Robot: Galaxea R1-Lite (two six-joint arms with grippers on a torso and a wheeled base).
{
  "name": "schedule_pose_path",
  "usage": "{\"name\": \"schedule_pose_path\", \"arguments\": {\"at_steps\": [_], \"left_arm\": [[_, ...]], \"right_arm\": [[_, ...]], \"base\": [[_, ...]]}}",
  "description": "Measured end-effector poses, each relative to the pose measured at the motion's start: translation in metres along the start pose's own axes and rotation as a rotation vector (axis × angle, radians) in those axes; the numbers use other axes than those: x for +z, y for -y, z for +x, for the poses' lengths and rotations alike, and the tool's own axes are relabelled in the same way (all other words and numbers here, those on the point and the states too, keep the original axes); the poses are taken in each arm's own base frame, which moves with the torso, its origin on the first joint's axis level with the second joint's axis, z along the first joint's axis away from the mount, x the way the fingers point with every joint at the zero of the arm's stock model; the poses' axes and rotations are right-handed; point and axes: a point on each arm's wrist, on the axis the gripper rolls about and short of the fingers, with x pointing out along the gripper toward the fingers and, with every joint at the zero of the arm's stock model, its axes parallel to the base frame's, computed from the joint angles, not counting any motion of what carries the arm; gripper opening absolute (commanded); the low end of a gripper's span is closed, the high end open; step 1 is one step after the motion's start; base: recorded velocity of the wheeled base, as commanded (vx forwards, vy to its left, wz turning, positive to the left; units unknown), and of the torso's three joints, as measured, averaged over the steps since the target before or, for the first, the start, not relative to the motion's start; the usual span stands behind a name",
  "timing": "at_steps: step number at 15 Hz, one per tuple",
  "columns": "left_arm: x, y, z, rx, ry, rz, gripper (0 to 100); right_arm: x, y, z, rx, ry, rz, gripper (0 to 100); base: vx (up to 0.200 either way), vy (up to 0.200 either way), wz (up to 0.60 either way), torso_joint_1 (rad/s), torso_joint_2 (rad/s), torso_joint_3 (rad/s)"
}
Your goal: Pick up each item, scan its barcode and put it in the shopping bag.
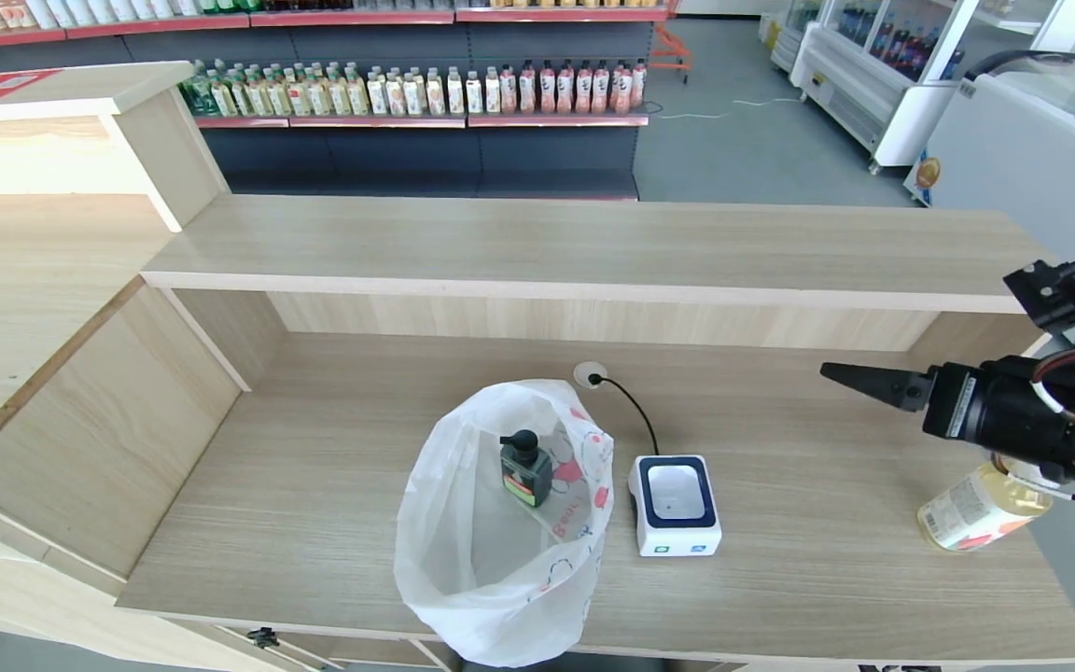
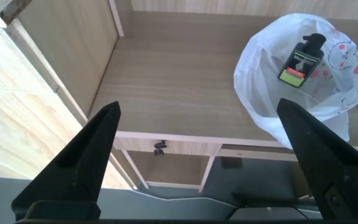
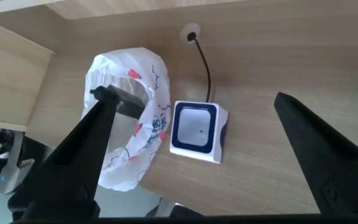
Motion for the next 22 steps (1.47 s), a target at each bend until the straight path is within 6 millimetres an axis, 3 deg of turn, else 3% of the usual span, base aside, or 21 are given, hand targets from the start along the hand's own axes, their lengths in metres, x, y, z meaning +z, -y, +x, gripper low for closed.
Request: {"name": "schedule_pose_path", "arguments": {"at_steps": [8, 11, 15, 19, 22], "left_arm": [[0.0, 0.0, 0.0, -0.001, 0.0, 0.0, 100], [0.0, 0.0, 0.0, 0.0, 0.0, -0.007, 100], [0.0, 0.0, 0.0, -0.001, 0.0, -0.006, 100], [0.0, 0.0, 0.0, -0.001, 0.0, -0.006, 100], [0.0, 0.0, 0.0, -0.001, 0.0, -0.006, 100]], "right_arm": [[-0.016, 0.004, -0.032, -0.066, -0.034, -0.03, 100], [-0.024, 0.004, -0.037, -0.07, -0.053, -0.058, 100], [-0.046, 0.005, -0.046, -0.175, -0.167, -0.081, 100], [-0.048, -0.001, -0.05, -0.176, -0.167, -0.094, 100], [-0.057, 0.005, -0.053, -0.294, -0.215, -0.122, 100]], "base": [[0.0, -0.2, 0.0, 0.001, 0.0, 0.005], [-0.2, 0.0, 0.0, -0.002, 0.0, 0.002], [0.0, 0.0, 0.0, 0.0, 0.0, 0.0], [0.0, 0.0, 0.0, 0.0, 0.0, 0.0], [0.0, 0.0, 0.0, 0.0, 0.0, 0.0]]}}
